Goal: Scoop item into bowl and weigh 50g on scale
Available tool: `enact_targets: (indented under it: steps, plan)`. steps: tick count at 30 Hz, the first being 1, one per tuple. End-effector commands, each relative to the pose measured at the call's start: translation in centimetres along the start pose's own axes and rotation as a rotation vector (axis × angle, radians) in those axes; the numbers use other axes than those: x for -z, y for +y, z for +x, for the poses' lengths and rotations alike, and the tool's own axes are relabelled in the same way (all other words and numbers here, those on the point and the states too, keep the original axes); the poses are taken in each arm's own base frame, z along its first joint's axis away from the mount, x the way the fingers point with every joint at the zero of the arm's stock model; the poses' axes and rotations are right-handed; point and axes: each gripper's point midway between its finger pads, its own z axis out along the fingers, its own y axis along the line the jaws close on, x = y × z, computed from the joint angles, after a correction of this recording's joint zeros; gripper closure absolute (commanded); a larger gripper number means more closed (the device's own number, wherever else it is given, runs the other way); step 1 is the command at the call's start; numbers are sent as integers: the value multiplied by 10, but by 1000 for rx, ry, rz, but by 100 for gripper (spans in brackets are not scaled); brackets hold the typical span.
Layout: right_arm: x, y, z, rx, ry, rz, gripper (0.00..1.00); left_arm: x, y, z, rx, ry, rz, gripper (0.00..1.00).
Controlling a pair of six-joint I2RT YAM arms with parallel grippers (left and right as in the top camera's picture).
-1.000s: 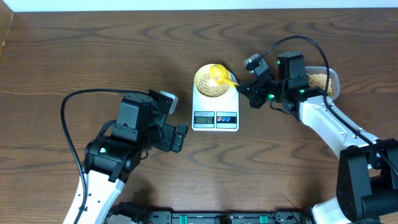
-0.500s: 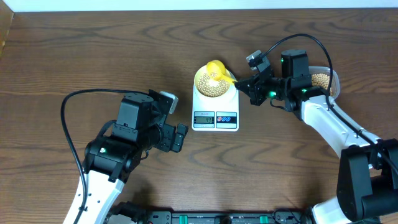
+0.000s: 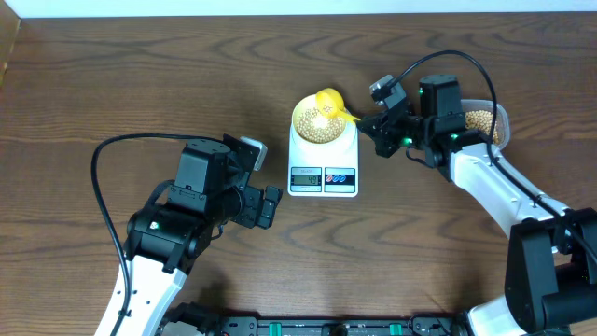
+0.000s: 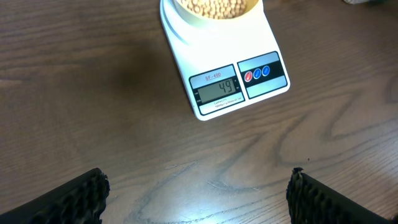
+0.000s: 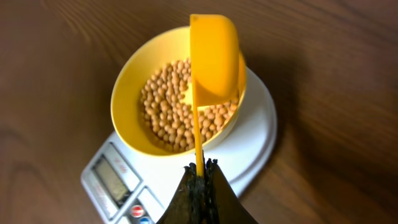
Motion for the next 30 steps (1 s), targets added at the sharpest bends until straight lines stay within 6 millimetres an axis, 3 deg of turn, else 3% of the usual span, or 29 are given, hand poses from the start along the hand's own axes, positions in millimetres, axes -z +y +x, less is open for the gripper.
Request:
enact_targets:
  steps: [1, 16, 30]
  plan:
    - [2, -1, -16, 148, -11, 94, 99, 0, 1, 0, -4, -2, -9, 6]
    - [-3, 17, -17, 159, -13, 33, 99, 0, 1, 0, -4, -2, -9, 6]
    - [0, 38, -3, 110, 31, -82, 99, 0, 1, 0, -4, -2, -9, 6]
